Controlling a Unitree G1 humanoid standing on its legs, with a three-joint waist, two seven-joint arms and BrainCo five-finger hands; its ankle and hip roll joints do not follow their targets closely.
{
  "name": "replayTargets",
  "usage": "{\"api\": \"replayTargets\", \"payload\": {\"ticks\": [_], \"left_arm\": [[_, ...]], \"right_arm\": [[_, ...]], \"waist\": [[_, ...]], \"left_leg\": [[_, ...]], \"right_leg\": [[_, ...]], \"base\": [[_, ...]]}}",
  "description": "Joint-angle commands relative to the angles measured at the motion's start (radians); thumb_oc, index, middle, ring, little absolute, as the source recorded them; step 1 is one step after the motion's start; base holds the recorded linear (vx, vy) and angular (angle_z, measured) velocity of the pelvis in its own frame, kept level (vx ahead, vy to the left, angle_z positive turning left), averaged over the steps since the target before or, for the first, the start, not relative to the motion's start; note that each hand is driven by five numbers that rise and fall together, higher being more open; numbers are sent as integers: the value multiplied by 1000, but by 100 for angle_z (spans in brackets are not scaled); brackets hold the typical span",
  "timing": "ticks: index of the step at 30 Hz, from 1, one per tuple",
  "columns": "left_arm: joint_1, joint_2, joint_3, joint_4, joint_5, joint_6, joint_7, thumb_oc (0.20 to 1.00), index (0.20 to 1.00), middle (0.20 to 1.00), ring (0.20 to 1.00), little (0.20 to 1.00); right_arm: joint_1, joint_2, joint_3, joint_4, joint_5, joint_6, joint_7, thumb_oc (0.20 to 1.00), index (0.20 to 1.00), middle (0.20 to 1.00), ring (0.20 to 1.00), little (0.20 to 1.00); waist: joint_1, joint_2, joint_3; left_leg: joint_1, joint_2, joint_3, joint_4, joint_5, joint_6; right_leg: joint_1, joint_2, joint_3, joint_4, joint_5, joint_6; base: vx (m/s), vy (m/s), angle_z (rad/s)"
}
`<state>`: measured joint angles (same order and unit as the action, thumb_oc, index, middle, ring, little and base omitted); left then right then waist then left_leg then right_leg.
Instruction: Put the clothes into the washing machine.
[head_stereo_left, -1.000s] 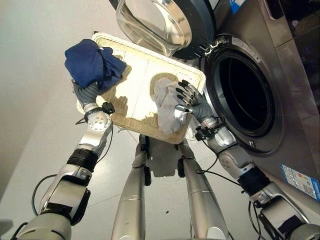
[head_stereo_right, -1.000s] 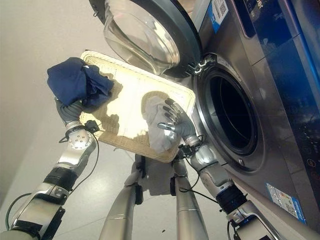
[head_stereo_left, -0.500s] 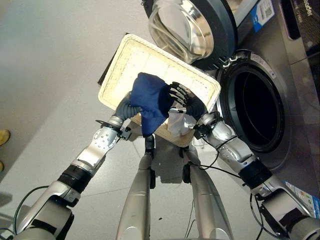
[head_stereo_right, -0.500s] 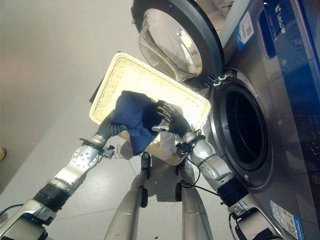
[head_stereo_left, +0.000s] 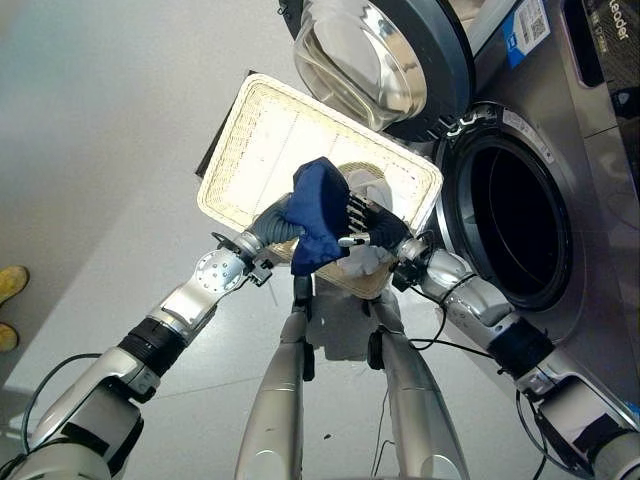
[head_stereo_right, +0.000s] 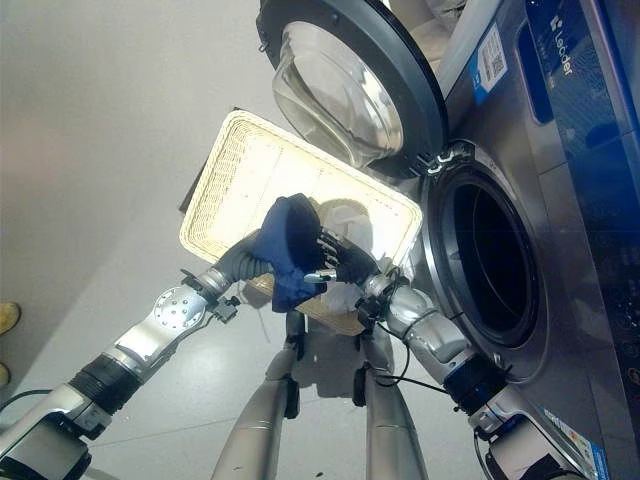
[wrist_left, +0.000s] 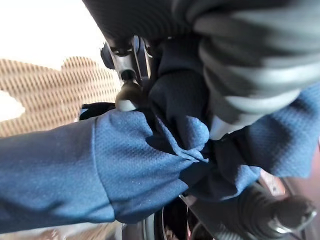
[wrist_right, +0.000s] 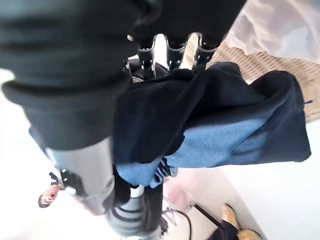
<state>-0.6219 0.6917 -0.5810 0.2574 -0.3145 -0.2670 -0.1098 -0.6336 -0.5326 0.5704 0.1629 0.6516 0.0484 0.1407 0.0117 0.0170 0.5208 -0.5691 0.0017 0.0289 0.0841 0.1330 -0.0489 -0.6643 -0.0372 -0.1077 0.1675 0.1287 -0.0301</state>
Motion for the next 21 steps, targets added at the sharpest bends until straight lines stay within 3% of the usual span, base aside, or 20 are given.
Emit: {"api": "replayTargets", "payload": {"ticks": [1, 4, 9, 13, 19, 21], "left_arm": [[-33, -22, 0, -121, -140, -52, -87, 200, 200, 200, 200, 200], [-36, -38, -6, -130, -183, -43, -128, 200, 200, 200, 200, 200], [-50, -26, -23, -155, -200, -20, -135, 200, 200, 200, 200, 200], [-45, -39, -17, -171, -279, -20, -139, 200, 200, 200, 200, 200], [-54, -45, -22, -181, -286, -18, -150, 200, 200, 200, 200, 200], [-62, -33, -31, -188, -291, -18, -157, 200, 200, 200, 200, 200]], "right_arm": [[-35, 10, 67, -95, 39, 2, 64, 1000, 1000, 1000, 1000, 1000], [-41, 1, 84, -88, -6, 4, 54, 1000, 1000, 1000, 1000, 1000], [-38, -17, 92, -86, 79, 37, 61, 1000, 1000, 1000, 1000, 1000], [-26, -18, 100, -83, 98, 74, 112, 1000, 1000, 1000, 1000, 1000], [-31, -28, 116, -77, 111, 111, 152, 1000, 1000, 1000, 1000, 1000], [-34, -44, 131, -82, 131, 160, 203, 1000, 1000, 1000, 1000, 1000]], "waist": [[-36, 35, -1], [-38, 34, -1], [-41, 31, -1], [-40, 30, -1], [-39, 27, -1], [-40, 23, -1]], "left_leg": [[1, -46, 43, -10, -5, 10], [-2, -45, 46, -12, -3, 11], [-6, -45, 45, -11, -2, 13], [-8, -48, 40, -9, -3, 15], [-18, -52, 33, -1, -4, 17], [-27, -58, 25, 10, -8, 19]], "right_leg": [[53, 24, -30, 22, -72, 89], [50, 27, -27, 25, -72, 88], [47, 28, -24, 23, -68, 87], [47, 29, -22, 20, -67, 87], [39, 28, -23, 21, -65, 85], [34, 27, -18, 15, -58, 85]], "base": [[1, 3, -8], [3, -8, -8], [1, -3, -1], [0, 0, 0], [1, -6, 0], [11, -32, 2]]}}
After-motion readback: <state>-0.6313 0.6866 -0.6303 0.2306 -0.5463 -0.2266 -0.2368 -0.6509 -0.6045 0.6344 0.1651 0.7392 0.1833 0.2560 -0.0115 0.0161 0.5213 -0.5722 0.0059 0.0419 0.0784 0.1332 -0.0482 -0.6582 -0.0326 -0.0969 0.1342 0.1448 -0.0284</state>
